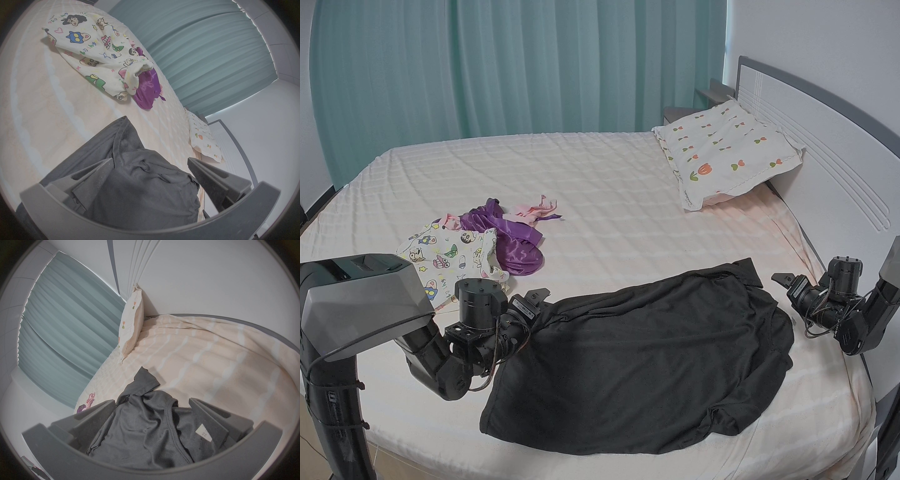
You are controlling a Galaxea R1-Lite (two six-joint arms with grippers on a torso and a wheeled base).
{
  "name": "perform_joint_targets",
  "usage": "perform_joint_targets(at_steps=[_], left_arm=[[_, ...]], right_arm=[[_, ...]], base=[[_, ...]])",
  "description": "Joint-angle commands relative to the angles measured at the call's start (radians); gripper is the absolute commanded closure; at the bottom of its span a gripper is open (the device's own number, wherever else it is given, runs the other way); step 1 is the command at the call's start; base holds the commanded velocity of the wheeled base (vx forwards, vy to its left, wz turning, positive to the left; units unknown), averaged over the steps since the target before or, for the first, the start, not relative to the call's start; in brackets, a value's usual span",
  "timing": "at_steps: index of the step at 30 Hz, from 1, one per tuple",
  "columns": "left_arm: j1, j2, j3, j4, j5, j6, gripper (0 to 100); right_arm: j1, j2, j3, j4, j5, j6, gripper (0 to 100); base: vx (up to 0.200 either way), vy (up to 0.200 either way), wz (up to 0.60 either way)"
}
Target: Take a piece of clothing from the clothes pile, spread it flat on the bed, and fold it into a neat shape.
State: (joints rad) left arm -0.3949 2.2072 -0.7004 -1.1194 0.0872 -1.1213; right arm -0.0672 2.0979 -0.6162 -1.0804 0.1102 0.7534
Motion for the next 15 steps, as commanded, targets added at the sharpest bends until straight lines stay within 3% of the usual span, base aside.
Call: perform_joint_targets(at_steps=[1, 15], left_arm=[[-0.007, 0.063, -0.094, 0.066, 0.002, -0.002, 0], [-0.078, 0.06, -0.085, 0.096, 0.046, -0.008, 0]], right_arm=[[0.001, -0.001, 0.001, -0.001, 0.0, 0.001, 0], [0.012, 0.002, 0.004, -0.001, 0.0, 0.001, 0]], base=[[0.0, 0.0, 0.0], [0.0, 0.0, 0.0]])
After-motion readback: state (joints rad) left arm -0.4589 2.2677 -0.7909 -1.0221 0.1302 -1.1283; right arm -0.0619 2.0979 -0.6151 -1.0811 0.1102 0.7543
